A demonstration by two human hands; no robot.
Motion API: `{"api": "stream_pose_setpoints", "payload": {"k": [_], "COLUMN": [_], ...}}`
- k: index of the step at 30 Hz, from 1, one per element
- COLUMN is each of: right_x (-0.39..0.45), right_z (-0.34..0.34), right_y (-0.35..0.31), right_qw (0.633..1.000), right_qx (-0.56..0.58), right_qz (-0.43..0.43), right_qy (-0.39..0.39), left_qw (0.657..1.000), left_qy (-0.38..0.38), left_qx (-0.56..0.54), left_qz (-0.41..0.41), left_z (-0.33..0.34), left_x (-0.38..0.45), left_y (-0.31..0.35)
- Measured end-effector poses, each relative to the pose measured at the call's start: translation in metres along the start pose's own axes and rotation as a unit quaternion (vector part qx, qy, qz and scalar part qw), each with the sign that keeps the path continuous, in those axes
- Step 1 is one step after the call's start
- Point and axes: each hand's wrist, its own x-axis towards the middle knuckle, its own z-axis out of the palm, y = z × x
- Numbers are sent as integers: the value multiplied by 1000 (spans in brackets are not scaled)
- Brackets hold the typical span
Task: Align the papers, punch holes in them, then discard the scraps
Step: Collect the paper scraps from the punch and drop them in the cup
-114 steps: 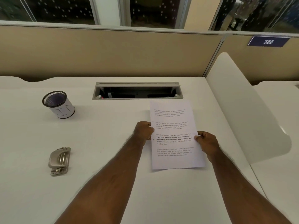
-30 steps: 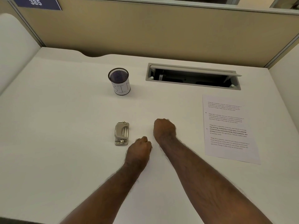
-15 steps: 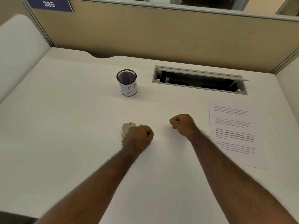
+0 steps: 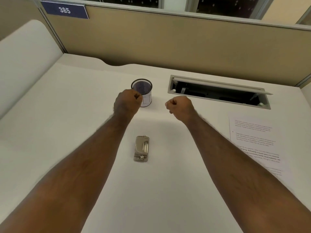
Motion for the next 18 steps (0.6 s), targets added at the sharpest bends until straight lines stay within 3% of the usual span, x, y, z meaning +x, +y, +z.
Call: {"api": "stream_pose_setpoints", "payload": {"k": [7, 18], "right_x": [50, 87], "right_z": [29, 48], "right_y": [-59, -81], "right_qw": [995, 985], "right_qx": [-74, -164], "right_qz": [-53, -47], "right_qy": [27, 32], "left_qw": [999, 994], "left_qy": [-2, -39], "left_qx": [35, 100], "left_qz": [-11, -2], "left_z": [-6, 0], "left_x": [54, 91], "left_y": [6, 11]}}
